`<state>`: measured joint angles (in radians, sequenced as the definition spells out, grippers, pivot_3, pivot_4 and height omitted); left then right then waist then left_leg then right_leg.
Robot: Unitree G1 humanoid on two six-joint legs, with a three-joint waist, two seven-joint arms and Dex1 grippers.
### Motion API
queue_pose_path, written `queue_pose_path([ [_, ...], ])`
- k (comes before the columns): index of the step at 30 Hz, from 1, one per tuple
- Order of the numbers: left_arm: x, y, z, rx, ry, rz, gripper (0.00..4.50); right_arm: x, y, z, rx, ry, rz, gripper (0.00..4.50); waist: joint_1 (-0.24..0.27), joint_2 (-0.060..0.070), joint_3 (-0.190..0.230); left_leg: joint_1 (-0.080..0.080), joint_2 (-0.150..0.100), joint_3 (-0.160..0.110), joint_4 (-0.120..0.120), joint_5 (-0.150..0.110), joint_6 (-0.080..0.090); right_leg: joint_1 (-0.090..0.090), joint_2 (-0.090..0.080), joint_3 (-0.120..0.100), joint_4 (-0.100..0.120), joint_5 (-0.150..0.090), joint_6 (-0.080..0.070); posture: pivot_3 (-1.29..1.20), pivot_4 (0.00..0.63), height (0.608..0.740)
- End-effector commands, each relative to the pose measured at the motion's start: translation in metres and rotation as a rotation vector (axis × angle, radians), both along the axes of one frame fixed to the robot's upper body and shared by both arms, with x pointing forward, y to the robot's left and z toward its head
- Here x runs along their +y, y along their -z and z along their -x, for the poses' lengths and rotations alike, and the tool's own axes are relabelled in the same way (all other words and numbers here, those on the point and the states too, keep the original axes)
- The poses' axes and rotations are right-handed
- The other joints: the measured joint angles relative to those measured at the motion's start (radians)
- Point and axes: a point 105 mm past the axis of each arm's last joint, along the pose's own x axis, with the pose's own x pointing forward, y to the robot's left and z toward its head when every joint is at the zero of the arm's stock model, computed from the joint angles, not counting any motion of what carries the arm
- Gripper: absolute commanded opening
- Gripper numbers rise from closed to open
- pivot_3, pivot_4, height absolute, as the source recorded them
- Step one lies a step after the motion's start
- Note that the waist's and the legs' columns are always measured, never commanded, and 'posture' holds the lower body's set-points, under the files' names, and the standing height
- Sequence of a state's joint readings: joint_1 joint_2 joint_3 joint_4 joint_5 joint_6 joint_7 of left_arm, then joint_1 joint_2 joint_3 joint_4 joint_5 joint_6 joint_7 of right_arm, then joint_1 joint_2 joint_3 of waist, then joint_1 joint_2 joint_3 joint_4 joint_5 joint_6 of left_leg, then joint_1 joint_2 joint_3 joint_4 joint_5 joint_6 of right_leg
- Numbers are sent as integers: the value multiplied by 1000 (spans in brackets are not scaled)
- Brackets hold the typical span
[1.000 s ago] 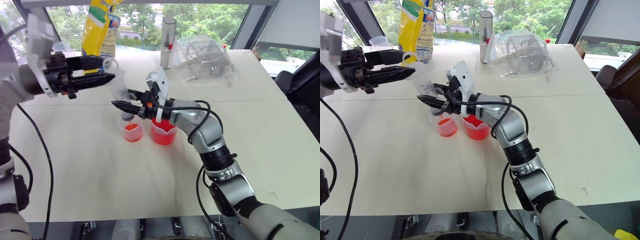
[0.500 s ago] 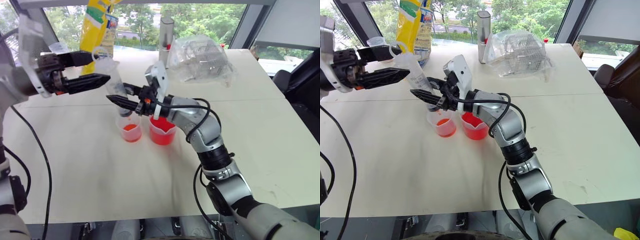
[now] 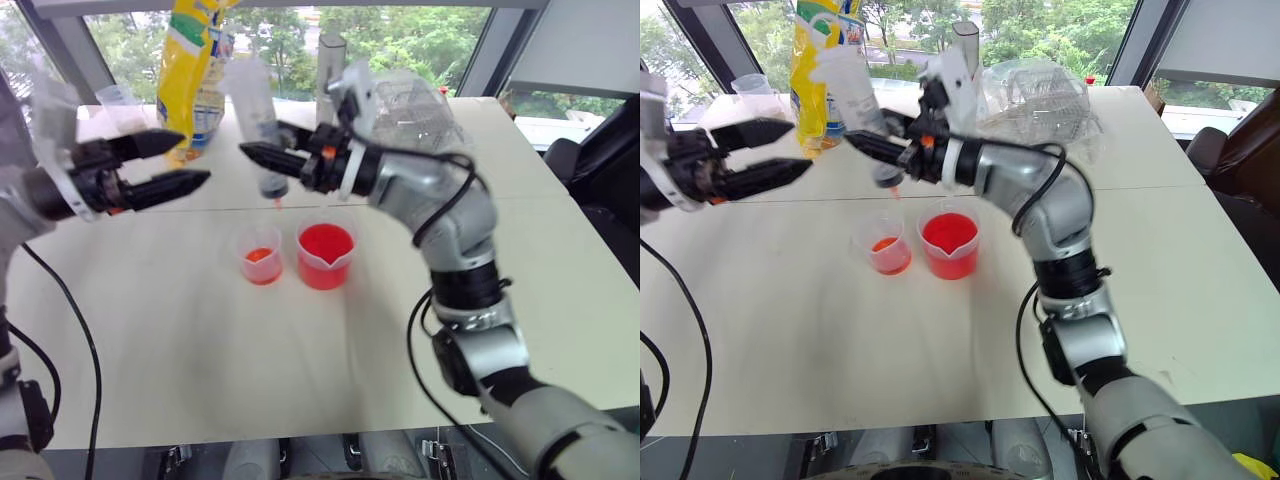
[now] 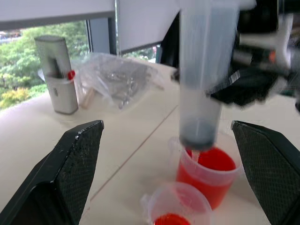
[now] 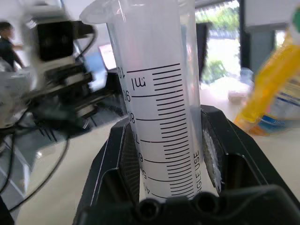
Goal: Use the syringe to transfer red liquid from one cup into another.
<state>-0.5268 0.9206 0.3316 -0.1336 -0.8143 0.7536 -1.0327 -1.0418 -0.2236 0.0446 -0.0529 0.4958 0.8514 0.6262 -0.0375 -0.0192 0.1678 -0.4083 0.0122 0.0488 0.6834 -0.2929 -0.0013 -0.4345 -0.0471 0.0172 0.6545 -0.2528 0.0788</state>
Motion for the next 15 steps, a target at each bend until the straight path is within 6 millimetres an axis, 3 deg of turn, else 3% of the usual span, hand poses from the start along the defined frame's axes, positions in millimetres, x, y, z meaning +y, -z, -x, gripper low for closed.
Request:
queue_pose_path([
  [1, -11, 4, 4, -41, 36, -41, 4480, -30, -18, -6, 90, 105, 4, 1548, 0, 0, 0, 0, 0, 0, 0, 0, 0, 0, 0, 0, 0, 0, 0, 0, 150, 740],
  [4, -15, 11, 5, -38, 47, -54, 4480, -48, -22, -13, 193, 177, -3, 1548, -5, 0, 0, 0, 0, 0, -2, 0, 0, -1, -1, 0, -2, 0, -1, 0, 150, 740],
  [7, -21, 13, 7, -38, 70, -41, 4480, -86, 0, -34, 387, 406, 115, 1548, -8, 0, 0, -1, 0, 0, -4, 0, 0, -2, -1, 1, -2, 0, -2, 0, 150, 740],
  [10, -26, 16, 7, -41, 83, -38, 4480, -115, 29, -42, 537, 534, 202, 1548, -6, 0, 0, -1, 0, 0, -5, 0, -1, -3, -2, 1, -3, -2, -6, 0, 150, 740],
  [12, -31, 19, 8, -40, 103, -42, 4480, -135, 69, -44, 689, 623, 278, 1548, -6, 0, 0, -2, 0, 0, -6, 0, -1, -3, -2, 1, -5, -2, -6, 0, 150, 740],
  [15, -34, 20, 9, -41, 115, -41, 4480, -150, 101, -42, 815, 691, 334, 1548, -8, 0, 0, -2, 0, 1, -7, 0, 0, -3, -2, 1, -5, -2, -5, 0, 150, 740],
])
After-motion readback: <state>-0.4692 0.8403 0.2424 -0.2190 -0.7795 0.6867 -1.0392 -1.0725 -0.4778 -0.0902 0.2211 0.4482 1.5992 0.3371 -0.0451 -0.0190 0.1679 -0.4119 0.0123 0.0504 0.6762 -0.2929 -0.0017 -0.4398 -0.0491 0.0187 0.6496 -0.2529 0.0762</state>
